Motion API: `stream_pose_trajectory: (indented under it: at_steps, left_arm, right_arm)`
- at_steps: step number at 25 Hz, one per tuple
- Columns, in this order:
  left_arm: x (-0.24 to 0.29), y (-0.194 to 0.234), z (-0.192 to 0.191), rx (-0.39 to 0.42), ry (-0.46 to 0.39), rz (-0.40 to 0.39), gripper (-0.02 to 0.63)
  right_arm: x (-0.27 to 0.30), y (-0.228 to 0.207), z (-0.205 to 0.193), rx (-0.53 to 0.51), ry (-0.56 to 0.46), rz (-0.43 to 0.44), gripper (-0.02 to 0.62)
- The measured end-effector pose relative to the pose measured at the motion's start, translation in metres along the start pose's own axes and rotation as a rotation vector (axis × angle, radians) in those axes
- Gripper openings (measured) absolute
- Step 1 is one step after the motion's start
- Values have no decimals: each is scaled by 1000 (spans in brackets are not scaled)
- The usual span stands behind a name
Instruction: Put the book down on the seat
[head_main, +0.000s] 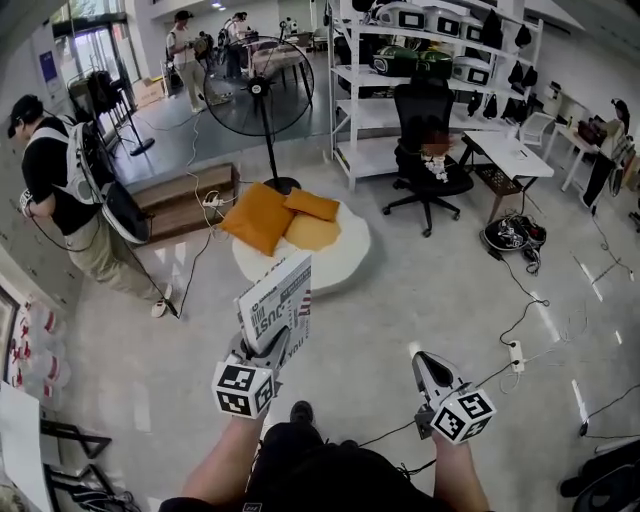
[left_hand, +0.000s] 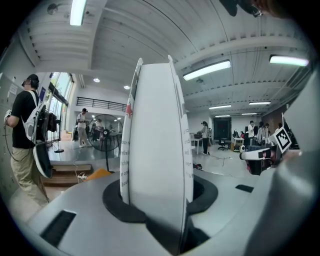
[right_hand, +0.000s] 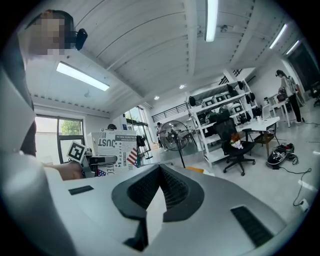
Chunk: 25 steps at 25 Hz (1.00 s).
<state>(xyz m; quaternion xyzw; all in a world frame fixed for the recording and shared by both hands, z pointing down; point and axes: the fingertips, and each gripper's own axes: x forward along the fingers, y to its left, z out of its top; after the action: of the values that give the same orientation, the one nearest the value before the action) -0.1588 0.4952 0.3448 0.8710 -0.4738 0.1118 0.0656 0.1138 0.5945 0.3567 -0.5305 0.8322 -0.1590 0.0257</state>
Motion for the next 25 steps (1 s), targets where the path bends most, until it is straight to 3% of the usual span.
stream_pose_trajectory:
  at_steps: [5,13,25]
  left_arm:
    - [36,-8,23,-3,17,-17,160]
    - [88,14,6,-45,20,-26,160]
    - [211,84,24,-72,44,-63,160]
  right_arm:
    - [14,-27,22,26,24,0,8]
    - [52,-59,6,29,55,-14,9]
    - [186,-117,34,38,97,-33,9]
